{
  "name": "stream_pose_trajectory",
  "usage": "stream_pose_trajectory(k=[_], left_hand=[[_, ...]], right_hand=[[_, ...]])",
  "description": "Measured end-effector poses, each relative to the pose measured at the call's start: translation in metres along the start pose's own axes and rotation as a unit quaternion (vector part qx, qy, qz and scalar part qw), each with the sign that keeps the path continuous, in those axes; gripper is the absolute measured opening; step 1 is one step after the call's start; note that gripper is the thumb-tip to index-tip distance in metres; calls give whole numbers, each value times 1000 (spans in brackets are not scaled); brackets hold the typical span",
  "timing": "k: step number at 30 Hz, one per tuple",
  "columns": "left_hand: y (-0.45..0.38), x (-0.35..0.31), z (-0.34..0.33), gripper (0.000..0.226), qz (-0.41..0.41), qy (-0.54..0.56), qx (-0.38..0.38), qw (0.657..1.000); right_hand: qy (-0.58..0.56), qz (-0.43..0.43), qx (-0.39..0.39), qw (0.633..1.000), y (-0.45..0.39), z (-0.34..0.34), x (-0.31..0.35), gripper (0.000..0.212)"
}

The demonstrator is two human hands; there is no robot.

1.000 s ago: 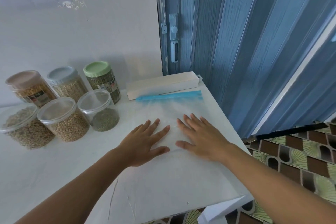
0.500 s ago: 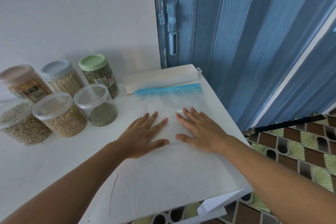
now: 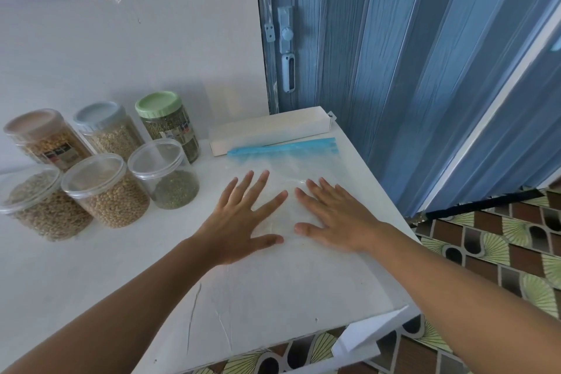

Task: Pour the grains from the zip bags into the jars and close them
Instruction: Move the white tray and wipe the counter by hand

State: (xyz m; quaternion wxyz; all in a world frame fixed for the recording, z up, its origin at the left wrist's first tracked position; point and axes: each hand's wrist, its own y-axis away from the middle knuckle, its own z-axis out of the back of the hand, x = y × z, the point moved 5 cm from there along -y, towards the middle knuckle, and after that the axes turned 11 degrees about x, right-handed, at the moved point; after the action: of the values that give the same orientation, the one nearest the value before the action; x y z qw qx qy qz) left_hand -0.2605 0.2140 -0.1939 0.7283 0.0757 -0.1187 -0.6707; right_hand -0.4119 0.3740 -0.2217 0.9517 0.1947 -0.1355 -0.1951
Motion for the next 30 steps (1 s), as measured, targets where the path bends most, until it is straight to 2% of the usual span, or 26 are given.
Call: stream_pose_trajectory(k=[2, 4, 6, 10, 12, 13, 15, 16, 18, 21, 25, 28, 30], left_hand=[[6, -8, 2, 80, -40, -18, -48, 998], [10, -11, -6, 67, -62, -3, -75, 995], [10, -8, -17, 58, -50, -9, -73, 996], [3, -8, -20, 59, -55, -31, -45, 997], [2, -11, -10, 70, -55, -5, -52, 997], [2, -12, -2, 83, -50, 30, -54, 997], [2, -11, 8, 105, -20, 111, -25, 993], [2, -11, 12, 107, -7, 138, -6, 990], [-1, -5, 19, 94, 14, 184, 9, 983], [-1, 4, 22, 57, 16, 226, 37, 973], [7, 6, 25, 68, -12, 146, 97, 984], [6, 14, 30, 52, 23, 204, 64, 977], [6, 17, 44, 39, 30, 265, 72, 961]], right_hand=[[1, -2, -1, 1000, -1, 0, 0, 86], [2, -7, 2, 1000, -2, -1, -1, 85], [-4, -9, 7, 1000, -3, -1, -1, 86], [-38, 17, 13, 999, 1, 4, -1, 98], [-49, 40, 2, 998, 9, 7, 0, 100], [-36, 47, -5, 998, 12, 8, 1, 99], [-3, 49, -26, 998, 16, 9, 2, 89], [9, 44, -37, 998, 16, 11, 2, 80], [45, 39, -38, 997, 14, 16, 4, 61], [53, 41, -5, 998, 11, 27, 7, 55], [-52, 25, 24, 998, 16, 42, 6, 53], [-97, -2, 45, 994, 17, 53, 6, 39], [-124, -5, 50, 991, 15, 59, 3, 26]])
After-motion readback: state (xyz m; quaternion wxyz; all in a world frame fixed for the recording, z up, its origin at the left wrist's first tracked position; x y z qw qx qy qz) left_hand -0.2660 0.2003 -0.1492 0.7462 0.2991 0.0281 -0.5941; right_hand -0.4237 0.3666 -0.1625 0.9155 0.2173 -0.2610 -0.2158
